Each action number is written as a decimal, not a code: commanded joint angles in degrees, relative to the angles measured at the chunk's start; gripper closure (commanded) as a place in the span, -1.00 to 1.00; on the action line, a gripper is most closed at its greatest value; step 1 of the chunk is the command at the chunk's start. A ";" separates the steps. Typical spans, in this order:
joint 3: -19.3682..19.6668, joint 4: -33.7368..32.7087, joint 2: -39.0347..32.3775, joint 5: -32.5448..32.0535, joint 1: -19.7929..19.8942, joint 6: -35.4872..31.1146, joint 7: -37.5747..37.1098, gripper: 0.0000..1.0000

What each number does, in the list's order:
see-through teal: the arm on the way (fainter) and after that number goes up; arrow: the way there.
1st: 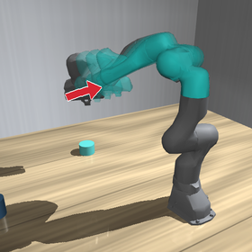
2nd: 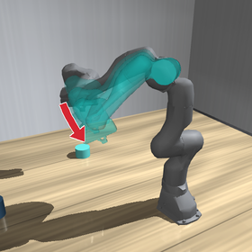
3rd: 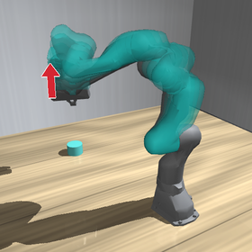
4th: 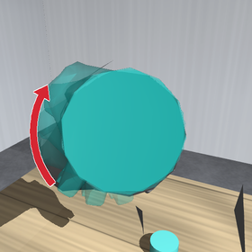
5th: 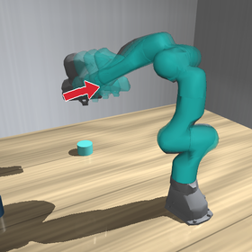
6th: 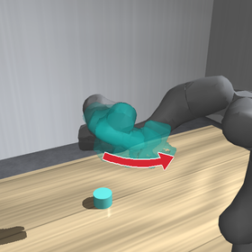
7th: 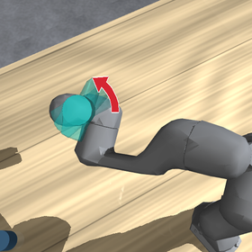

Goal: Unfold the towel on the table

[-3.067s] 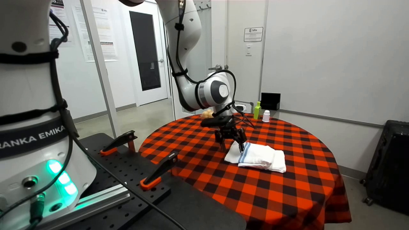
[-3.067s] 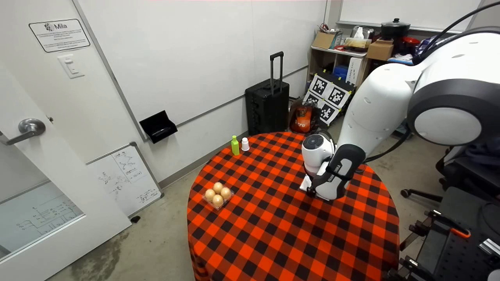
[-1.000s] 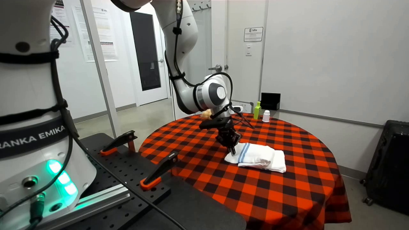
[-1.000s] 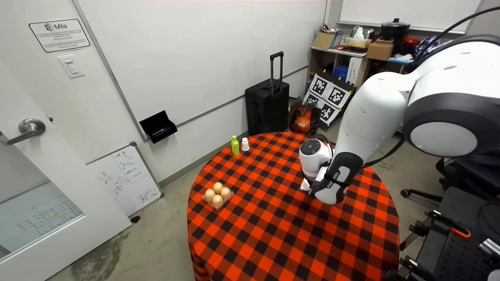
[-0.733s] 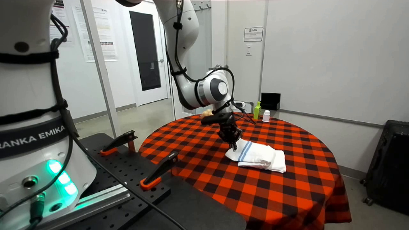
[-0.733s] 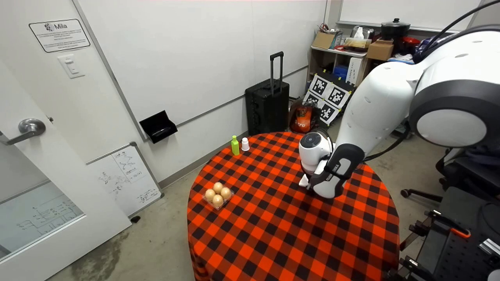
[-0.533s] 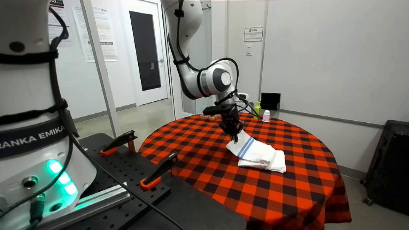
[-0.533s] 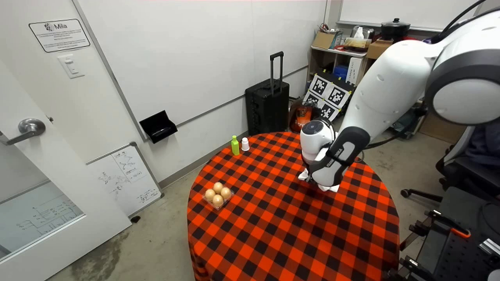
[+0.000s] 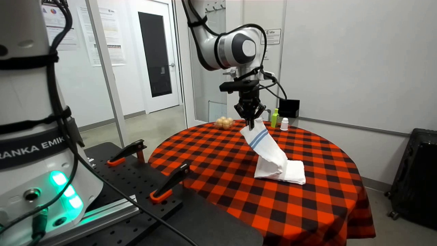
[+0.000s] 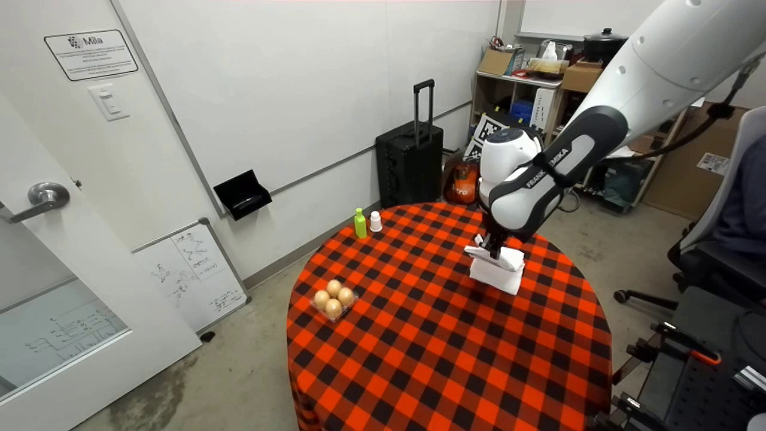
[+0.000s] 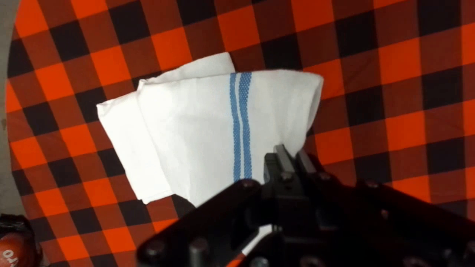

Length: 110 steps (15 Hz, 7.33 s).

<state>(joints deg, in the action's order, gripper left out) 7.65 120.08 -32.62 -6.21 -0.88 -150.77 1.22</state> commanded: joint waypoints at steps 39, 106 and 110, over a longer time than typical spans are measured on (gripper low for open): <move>-0.12 -10.32 51.77 -6.24 13.20 35.10 -2.94 0.98; 21.57 -10.90 52.12 38.11 17.81 53.11 1.34 0.98; 20.64 -5.20 49.60 41.15 17.14 48.64 6.46 0.98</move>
<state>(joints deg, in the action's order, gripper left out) 28.69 111.75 19.02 31.45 16.47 -99.06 3.87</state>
